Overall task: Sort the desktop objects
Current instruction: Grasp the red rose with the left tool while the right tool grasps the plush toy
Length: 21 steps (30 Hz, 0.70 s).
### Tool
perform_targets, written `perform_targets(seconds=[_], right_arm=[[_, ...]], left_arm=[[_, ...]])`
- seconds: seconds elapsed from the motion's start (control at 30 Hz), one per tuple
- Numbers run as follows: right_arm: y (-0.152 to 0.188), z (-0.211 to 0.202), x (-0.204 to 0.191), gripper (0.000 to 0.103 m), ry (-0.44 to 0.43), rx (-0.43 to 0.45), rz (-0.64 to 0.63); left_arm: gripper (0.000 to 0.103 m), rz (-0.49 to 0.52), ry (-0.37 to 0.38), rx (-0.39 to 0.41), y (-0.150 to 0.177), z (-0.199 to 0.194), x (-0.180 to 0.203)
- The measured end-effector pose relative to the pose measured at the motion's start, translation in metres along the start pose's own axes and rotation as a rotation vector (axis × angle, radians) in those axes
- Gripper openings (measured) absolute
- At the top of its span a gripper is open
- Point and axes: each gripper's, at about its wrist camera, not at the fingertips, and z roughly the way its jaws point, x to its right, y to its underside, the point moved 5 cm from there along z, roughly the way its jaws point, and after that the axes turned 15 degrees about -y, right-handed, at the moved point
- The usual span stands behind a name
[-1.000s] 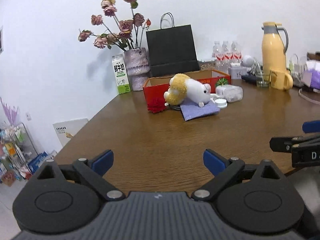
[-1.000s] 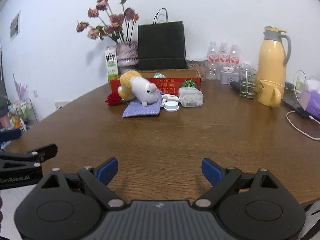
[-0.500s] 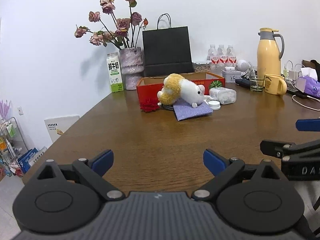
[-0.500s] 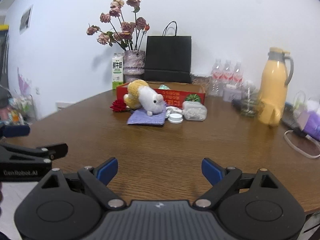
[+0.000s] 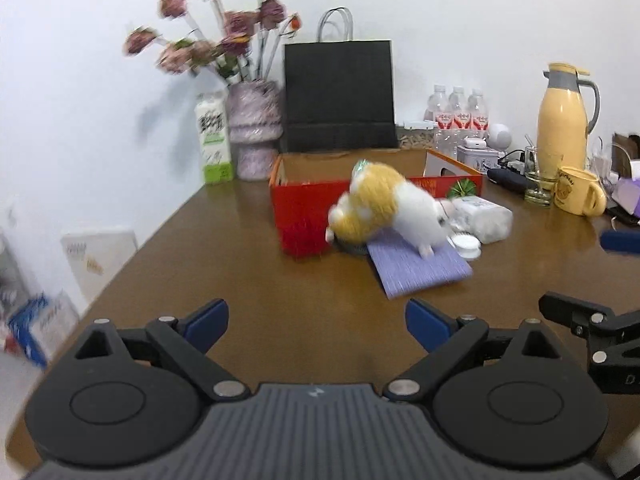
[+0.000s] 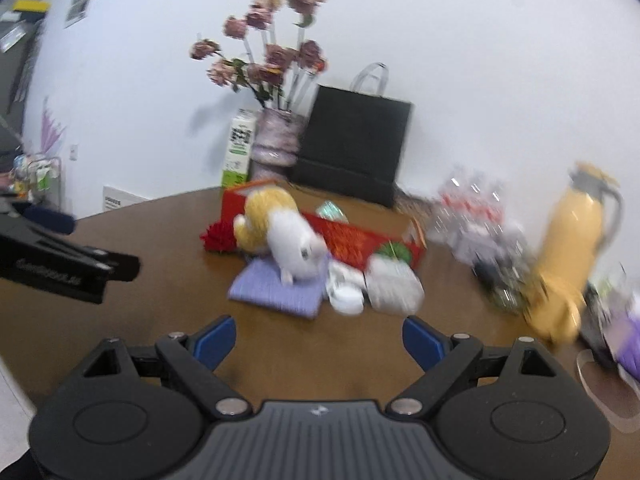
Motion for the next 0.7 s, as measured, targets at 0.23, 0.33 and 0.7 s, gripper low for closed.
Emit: perform_targets(seconds=[0.23, 0.33, 0.7], right_arm=[[-0.048, 0.088, 0.017, 0.078, -0.081, -0.023, -0.083], [-0.059, 0.126, 0.022, 0.070, -0.113, -0.036, -0.093], [-0.053, 0.181, 0.040, 0.041, -0.177, -0.073, 0.053]], left_arm=[[0.076, 0.154, 0.060, 0.010, -0.033, 0.106, 0.015], [0.075, 0.162, 0.093, -0.022, -0.039, 0.147, 0.016], [0.041, 0.101, 0.229, -0.110, -0.041, 0.204, 0.019]])
